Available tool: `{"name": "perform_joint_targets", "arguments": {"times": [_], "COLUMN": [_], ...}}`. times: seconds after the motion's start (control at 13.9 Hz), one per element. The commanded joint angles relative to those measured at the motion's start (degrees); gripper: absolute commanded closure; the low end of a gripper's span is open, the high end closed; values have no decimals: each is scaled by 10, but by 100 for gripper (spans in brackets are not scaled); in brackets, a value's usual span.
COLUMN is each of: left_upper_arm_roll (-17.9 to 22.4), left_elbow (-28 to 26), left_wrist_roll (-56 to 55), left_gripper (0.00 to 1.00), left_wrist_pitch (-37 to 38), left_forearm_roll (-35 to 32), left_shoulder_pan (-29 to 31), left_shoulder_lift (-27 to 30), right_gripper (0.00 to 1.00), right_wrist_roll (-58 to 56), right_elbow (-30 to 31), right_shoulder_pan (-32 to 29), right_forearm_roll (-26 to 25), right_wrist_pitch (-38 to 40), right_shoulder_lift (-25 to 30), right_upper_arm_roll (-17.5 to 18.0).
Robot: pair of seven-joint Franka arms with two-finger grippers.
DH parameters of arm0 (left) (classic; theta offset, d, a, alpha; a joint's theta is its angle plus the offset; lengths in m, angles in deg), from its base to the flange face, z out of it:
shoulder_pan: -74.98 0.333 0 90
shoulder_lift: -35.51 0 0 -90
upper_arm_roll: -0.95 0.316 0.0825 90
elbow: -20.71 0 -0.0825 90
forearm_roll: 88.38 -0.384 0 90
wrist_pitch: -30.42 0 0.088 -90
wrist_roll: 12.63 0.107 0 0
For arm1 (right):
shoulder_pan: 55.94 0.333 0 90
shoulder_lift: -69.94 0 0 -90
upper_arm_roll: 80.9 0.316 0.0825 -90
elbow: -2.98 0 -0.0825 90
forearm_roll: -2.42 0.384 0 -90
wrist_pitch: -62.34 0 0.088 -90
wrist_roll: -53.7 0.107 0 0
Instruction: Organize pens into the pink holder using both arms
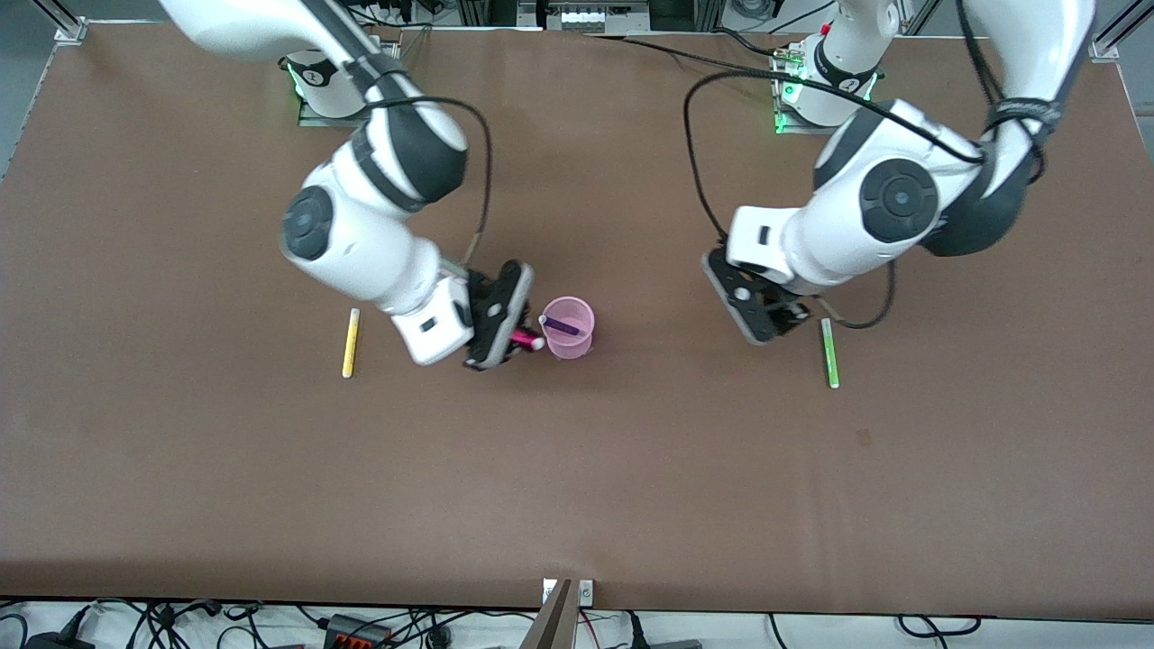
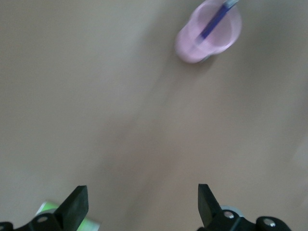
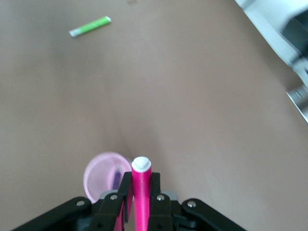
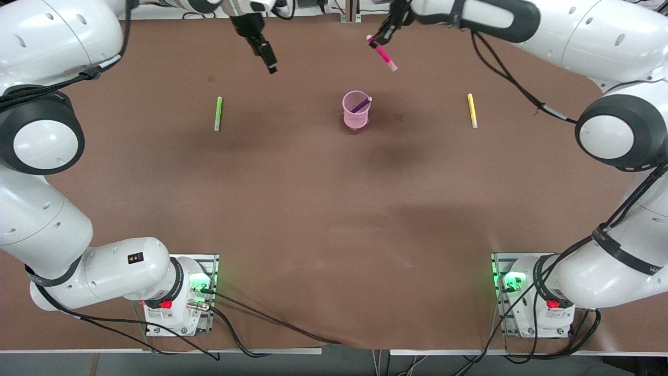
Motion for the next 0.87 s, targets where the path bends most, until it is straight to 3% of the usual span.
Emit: {"name": "perform_joint_targets", "arguments": {"times": [0.0, 0.14, 0.29, 0.43, 0.5, 0.58, 0.65, 0.72, 0.79], "left_upper_arm_roll": [3, 1, 7, 37, 67, 129, 209, 291, 339], "left_elbow": [40, 102, 127, 160, 160, 156, 153, 152, 139], "left_wrist_roll": [-44, -59, -72, -100, -109, -113, -119, -120, -123], "left_gripper": [0, 0, 0, 0, 0, 0, 0, 0, 0], "left_wrist_pitch": [61, 128, 157, 158, 154, 153, 153, 153, 153], "left_forearm_roll": [-67, -71, -69, -62, -27, 41, 84, 92, 93], "left_shoulder_pan": [2, 37, 63, 66, 65, 46, -11, -70, -103], "left_shoulder_lift": [6, 2, 4, 9, 23, 51, 66, 79, 99], "right_gripper": [100, 100, 100, 100, 100, 100, 100, 100, 100], "right_wrist_roll": [-8, -8, -6, -6, -8, -11, -12, -13, -13], "right_elbow": [-3, -3, -3, -3, -2, -2, -1, -1, -1], "right_shoulder_pan": [46, 77, 94, 96, 95, 92, 92, 92, 95], "right_forearm_roll": [6, -12, -35, -58, -66, -67, -68, -67, -67], "right_wrist_pitch": [-33, -55, -79, -80, -80, -80, -80, -81, -85], "right_shoulder_lift": [-13, -27, -44, -54, -55, -58, -60, -63, -67], "right_upper_arm_roll": [-3, -4, -4, -4, -4, -4, -4, -4, -4]}}
